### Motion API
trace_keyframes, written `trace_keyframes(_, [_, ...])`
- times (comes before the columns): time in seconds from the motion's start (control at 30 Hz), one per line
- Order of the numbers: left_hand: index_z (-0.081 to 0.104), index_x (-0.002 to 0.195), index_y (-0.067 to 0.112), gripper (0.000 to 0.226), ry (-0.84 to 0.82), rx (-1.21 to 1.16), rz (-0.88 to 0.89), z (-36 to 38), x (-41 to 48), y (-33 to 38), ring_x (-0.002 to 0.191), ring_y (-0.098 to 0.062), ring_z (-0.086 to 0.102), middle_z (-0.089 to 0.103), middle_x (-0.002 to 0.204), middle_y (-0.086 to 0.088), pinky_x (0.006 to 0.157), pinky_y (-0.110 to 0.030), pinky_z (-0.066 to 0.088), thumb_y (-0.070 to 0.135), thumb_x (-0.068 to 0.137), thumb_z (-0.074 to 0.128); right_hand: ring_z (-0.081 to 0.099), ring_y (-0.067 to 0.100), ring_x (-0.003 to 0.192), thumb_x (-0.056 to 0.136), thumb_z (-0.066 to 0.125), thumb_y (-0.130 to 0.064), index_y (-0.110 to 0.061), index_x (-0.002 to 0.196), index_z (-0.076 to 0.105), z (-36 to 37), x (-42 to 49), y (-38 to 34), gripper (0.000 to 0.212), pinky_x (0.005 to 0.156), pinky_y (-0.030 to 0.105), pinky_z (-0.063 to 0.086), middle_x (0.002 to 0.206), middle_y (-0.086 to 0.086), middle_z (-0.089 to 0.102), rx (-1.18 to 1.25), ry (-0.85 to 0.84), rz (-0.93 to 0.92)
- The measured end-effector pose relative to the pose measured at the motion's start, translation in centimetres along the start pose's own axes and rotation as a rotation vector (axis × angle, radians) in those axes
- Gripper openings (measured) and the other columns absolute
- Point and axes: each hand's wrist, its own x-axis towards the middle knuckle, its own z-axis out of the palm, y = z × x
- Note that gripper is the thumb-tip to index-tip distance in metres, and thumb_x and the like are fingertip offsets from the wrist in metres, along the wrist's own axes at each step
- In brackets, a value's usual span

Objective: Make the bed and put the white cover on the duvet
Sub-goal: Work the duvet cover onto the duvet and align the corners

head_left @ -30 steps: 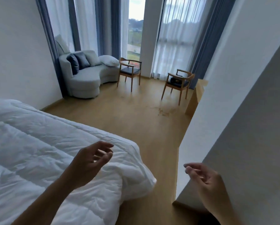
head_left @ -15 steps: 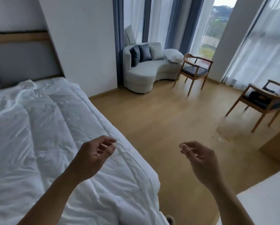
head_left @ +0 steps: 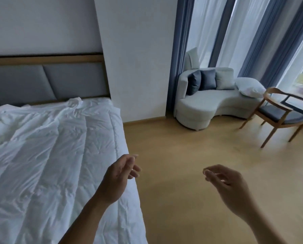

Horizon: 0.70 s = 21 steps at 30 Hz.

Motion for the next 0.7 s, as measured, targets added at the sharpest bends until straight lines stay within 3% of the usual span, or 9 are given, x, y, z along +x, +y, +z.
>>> trace_keyframes(0.17, [0.064, 0.117, 0.029, 0.047, 0.139, 0.046, -0.075, 4.5, 9.2, -0.5, 0.088, -0.02, 0.074, 0.075, 0.095, 0.003, 0.087, -0.042, 0.06, 0.059, 0.095, 0.035, 0.072, 0.008, 0.076, 0.092, 0.071, -0.02, -0.044, 0.085, 0.072, -2.0, 14.0, 5.1, 0.025, 0.066, 0.021, 0.052, 0.079, -0.008, 0.075, -0.001, -0.169, -0.065])
trace_keyframes(0.23, [0.065, 0.115, 0.028, 0.05, 0.208, 0.039, -0.09, 6.0, 12.9, -0.7, 0.086, -0.02, 0.073, 0.075, 0.096, 0.0, 0.088, -0.045, 0.059, 0.063, 0.094, 0.037, 0.072, 0.007, 0.074, 0.092, 0.071, -0.02, -0.039, 0.081, 0.073, -2.5, 20.0, 6.5, 0.022, 0.067, 0.024, 0.054, 0.077, -0.007, 0.075, -0.015, -0.232, -0.107])
trace_keyframes(0.37, [0.068, 0.109, 0.035, 0.065, 0.38, 0.006, -0.147, 9.4, 19.2, -0.3, 0.087, -0.023, 0.073, 0.076, 0.096, -0.002, 0.087, -0.041, 0.058, 0.085, 0.08, 0.04, 0.068, 0.004, 0.07, 0.093, 0.071, -0.02, -0.029, 0.078, 0.074, -2.6, 32.3, 7.6, 0.018, 0.061, 0.014, 0.048, 0.072, -0.01, 0.073, 0.001, -0.378, -0.185])
trace_keyframes(0.43, [0.068, 0.106, 0.041, 0.054, 0.419, 0.016, -0.167, 10.5, 22.3, -0.1, 0.089, -0.023, 0.073, 0.075, 0.097, -0.001, 0.088, -0.039, 0.058, 0.081, 0.082, 0.042, 0.069, 0.004, 0.075, 0.094, 0.07, -0.023, -0.03, 0.081, 0.074, -1.1, 38.5, 7.6, 0.015, 0.069, 0.022, 0.053, 0.076, -0.012, 0.074, 0.003, -0.473, -0.208])
trace_keyframes(0.5, [0.069, 0.11, 0.034, 0.052, 0.438, 0.04, -0.211, 10.4, 24.9, -0.2, 0.092, -0.023, 0.072, 0.075, 0.098, 0.0, 0.09, -0.038, 0.057, 0.071, 0.086, 0.042, 0.07, 0.005, 0.078, 0.095, 0.068, -0.024, -0.029, 0.084, 0.075, 1.7, 43.6, 7.2, 0.014, 0.074, 0.029, 0.056, 0.079, -0.011, 0.074, 0.022, -0.539, -0.223])
trace_keyframes(0.6, [0.069, 0.114, 0.021, 0.056, 0.567, 0.012, -0.263, 9.0, 28.9, -1.1, 0.091, -0.023, 0.073, 0.074, 0.098, -0.002, 0.089, -0.035, 0.056, 0.062, 0.092, 0.04, 0.071, 0.005, 0.079, 0.096, 0.066, -0.022, -0.026, 0.085, 0.075, 6.6, 49.4, 6.3, 0.014, 0.073, 0.026, 0.054, 0.08, -0.01, 0.074, 0.078, -0.685, -0.266])
trace_keyframes(0.7, [0.071, 0.111, 0.019, 0.066, 0.702, 0.012, -0.291, 6.2, 34.5, -3.2, 0.088, -0.023, 0.073, 0.075, 0.096, -0.004, 0.086, -0.033, 0.057, 0.071, 0.086, 0.04, 0.071, 0.004, 0.082, 0.096, 0.067, -0.023, -0.026, 0.085, 0.075, 11.7, 55.6, 5.2, 0.013, 0.069, 0.016, 0.051, 0.081, -0.013, 0.074, 0.059, -0.808, -0.31])
